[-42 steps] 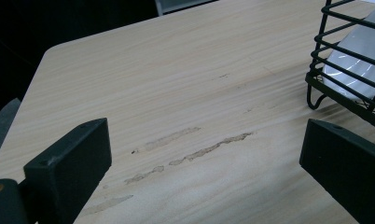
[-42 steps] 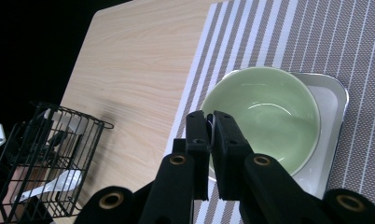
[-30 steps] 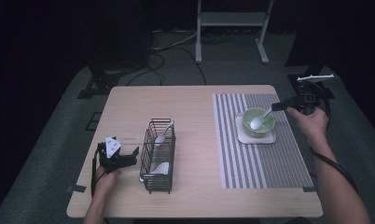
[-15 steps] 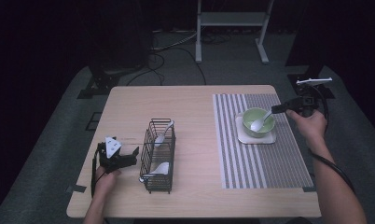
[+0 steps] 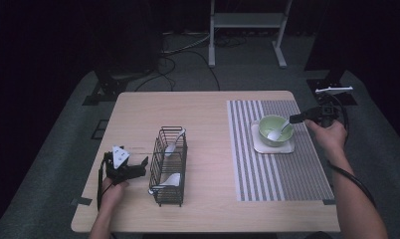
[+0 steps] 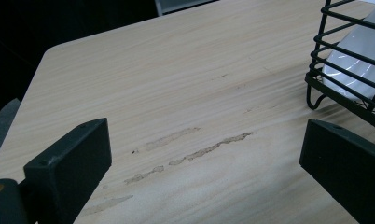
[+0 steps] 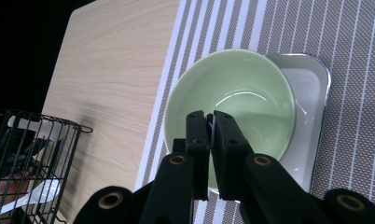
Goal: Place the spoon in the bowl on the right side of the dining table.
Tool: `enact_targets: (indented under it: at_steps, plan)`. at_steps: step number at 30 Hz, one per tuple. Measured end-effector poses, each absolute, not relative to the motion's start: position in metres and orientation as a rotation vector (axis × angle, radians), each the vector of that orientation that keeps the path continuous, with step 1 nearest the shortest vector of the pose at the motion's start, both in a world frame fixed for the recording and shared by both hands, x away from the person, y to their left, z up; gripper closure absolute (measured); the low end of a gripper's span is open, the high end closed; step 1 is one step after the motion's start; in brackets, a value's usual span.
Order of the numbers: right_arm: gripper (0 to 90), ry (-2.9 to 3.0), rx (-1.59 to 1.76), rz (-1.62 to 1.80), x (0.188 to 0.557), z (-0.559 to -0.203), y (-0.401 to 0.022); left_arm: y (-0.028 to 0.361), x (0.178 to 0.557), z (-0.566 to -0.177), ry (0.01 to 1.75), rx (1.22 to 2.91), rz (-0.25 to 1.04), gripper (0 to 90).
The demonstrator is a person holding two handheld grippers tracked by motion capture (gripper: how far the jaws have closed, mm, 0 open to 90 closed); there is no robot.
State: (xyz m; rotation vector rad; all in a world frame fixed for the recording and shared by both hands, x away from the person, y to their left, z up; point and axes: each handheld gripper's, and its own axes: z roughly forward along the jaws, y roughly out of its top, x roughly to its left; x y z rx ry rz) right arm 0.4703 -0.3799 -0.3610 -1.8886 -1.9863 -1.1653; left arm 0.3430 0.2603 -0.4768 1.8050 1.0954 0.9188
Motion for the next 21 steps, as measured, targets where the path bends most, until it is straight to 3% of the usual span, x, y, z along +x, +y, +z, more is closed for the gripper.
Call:
enact_targets:
  at_steps: [21]
  plan:
    - [81.9, -1.958, -1.920, -1.179, 0.4682, -0.3709, -0.3876, 0.2604, 0.3429, -0.4767, 1.095, 1.810, 0.919, 1.1]
